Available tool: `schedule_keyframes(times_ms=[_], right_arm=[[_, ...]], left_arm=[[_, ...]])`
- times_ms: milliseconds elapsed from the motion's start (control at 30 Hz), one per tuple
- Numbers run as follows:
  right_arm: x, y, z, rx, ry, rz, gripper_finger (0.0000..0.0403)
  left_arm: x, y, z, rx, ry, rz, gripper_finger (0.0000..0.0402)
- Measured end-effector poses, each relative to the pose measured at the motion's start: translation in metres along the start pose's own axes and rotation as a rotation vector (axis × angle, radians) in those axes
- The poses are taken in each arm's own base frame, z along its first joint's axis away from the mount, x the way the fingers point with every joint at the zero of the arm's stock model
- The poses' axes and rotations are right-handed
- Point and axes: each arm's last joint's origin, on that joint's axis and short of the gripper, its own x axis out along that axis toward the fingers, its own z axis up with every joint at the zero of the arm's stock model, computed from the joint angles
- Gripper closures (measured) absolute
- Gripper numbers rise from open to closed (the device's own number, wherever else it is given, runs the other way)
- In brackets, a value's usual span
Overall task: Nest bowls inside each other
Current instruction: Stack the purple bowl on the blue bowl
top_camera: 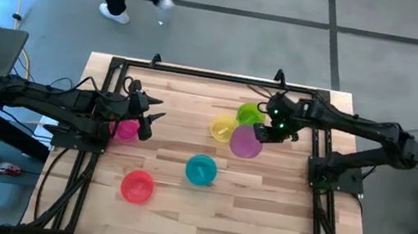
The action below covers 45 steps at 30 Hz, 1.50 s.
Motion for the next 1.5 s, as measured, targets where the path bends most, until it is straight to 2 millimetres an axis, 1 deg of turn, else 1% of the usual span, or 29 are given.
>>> schedule_keyframes(times_ms=[100,233,333,533,700,833,967,1100,1267,1500], right_arm=[[0.009,0.01,-0.002,-0.022,0.014,0.012,0.0403],[0.014,0.031,-0.002,-0.071,0.028,0.007,0.0403],[0.016,0.053,0.002,-0.127,0.02,-0.006,0.0403],[0.022,0.095,0.011,-0.223,0.047,-0.099,0.0403],[0.039,0.126,0.017,-0.307,0.114,-0.176,0.0403],[0.058,0.145,0.02,-0.361,0.154,-0.216,0.0403],[0.079,0.156,0.02,-0.402,0.187,-0.243,0.0403],[0.098,0.16,0.014,-0.425,0.218,-0.268,0.0403],[0.108,0.157,0.007,-0.432,0.222,-0.314,0.0403],[0.111,0.158,0.008,-0.429,0.159,-0.32,0.0403]], left_arm=[[0.0,0.0,-0.001,0.014,0.007,0.002,0.022],[0.0,0.0,-0.004,0.031,0.041,0.009,0.022],[0.0,0.001,-0.007,0.023,0.067,0.012,0.022],[-0.001,0.001,-0.013,0.008,0.118,0.016,0.022],[-0.002,0.002,-0.021,0.007,0.195,0.025,0.022],[-0.004,0.004,-0.028,0.011,0.267,0.053,0.022],[-0.005,0.005,-0.033,0.016,0.311,0.062,0.022],[-0.005,0.005,-0.033,0.011,0.309,0.067,0.022],[-0.005,0.005,-0.033,0.016,0.306,0.073,0.022],[-0.005,0.005,-0.03,0.007,0.281,0.084,0.022]])
